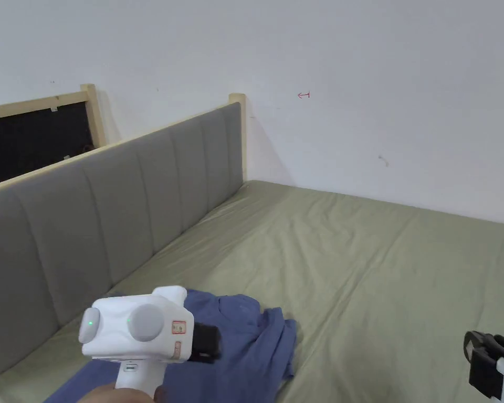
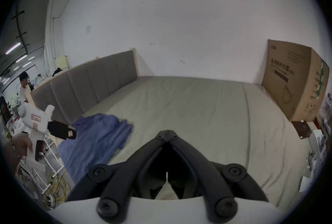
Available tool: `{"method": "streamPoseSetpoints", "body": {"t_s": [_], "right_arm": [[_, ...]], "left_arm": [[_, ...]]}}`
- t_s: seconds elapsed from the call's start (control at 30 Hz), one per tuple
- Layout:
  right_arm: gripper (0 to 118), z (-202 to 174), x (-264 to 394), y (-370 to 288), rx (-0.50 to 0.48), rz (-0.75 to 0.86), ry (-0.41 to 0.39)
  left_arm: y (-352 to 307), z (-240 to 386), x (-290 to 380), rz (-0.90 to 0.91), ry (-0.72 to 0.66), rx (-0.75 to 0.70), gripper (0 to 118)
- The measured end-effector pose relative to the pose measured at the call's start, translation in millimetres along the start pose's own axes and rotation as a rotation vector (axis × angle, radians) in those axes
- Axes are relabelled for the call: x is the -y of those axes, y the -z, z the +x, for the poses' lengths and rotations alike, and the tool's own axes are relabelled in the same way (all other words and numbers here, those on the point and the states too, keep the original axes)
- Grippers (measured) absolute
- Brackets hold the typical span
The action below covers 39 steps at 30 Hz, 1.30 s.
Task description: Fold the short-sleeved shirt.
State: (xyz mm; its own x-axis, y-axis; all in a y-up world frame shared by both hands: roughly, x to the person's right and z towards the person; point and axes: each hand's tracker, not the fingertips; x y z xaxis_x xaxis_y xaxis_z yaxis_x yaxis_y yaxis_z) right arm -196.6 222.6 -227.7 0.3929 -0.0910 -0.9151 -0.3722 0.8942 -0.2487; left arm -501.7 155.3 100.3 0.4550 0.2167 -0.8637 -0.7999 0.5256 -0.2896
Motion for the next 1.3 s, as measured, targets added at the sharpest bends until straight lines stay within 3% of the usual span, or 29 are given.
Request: {"method": "streamPoseSetpoints", "body": {"t_s": [0.13,0.33,0.4,0.57,0.6,0.67,0.7,0.73,0.83,0.9,0.97,1.07,1.17,1.3], "right_arm": [[0,20.1,6.7,3.5,0.041,-0.048,0.009],[0,38.7,18.9,8.2,0.065,-0.101,0.003],[0,42.5,21.7,10.4,0.071,-0.12,0.005],[0,47.5,27.2,13.7,0.077,-0.138,0.043],[0,47.2,27.3,13.8,0.077,-0.141,0.046],[0,45.6,26.0,13.6,0.066,-0.149,0.044],[0,45.1,25.0,11.6,0.066,-0.148,0.046],[0,44.6,23.8,9.0,0.057,-0.142,0.047],[0,42.3,20.5,0.4,0.046,-0.12,0.045],[0,42.4,18.1,-4.6,0.041,-0.11,0.047],[0,43.8,16.4,-9.3,0.034,-0.102,0.05],[0,46.3,13.1,-18.6,0.034,-0.083,0.054],[0,51.9,9.6,-31.1,0.03,-0.047,0.077],[0,64.2,5.3,-56.9,-0.048,0.07,0.106]], "left_arm": [[72.3,3.6,3.9,-0.159,-0.042,0.059,115],[165.1,8.5,30.0,-0.249,0.011,-0.097,118],[161.5,16.2,43.2,-0.131,0.114,-0.131,118],[149.9,16.7,54.5,-0.089,0.116,-0.123,117],[143.5,18.2,55.9,-0.091,0.143,-0.114,112],[131.9,13.3,50.7,-0.089,0.178,-0.115,74],[122.7,10.2,50.3,-0.06,0.175,-0.093,43],[111.9,6.5,50.0,-0.033,0.171,-0.093,4],[83.1,-20.5,49.8,0.015,0.12,-0.117,4],[59.5,-41.5,50.2,0.028,0.08,-0.055,4],[29.0,-52.4,48.6,0.102,0.108,-0.113,4],[-29.1,-58.5,35.1,0.246,0.1,-0.072,4],[-88.3,-41.5,17.3,0.372,0.102,-0.08,4],[-154.7,6.3,-8.5,0.53,0.144,0.039,4]]}}
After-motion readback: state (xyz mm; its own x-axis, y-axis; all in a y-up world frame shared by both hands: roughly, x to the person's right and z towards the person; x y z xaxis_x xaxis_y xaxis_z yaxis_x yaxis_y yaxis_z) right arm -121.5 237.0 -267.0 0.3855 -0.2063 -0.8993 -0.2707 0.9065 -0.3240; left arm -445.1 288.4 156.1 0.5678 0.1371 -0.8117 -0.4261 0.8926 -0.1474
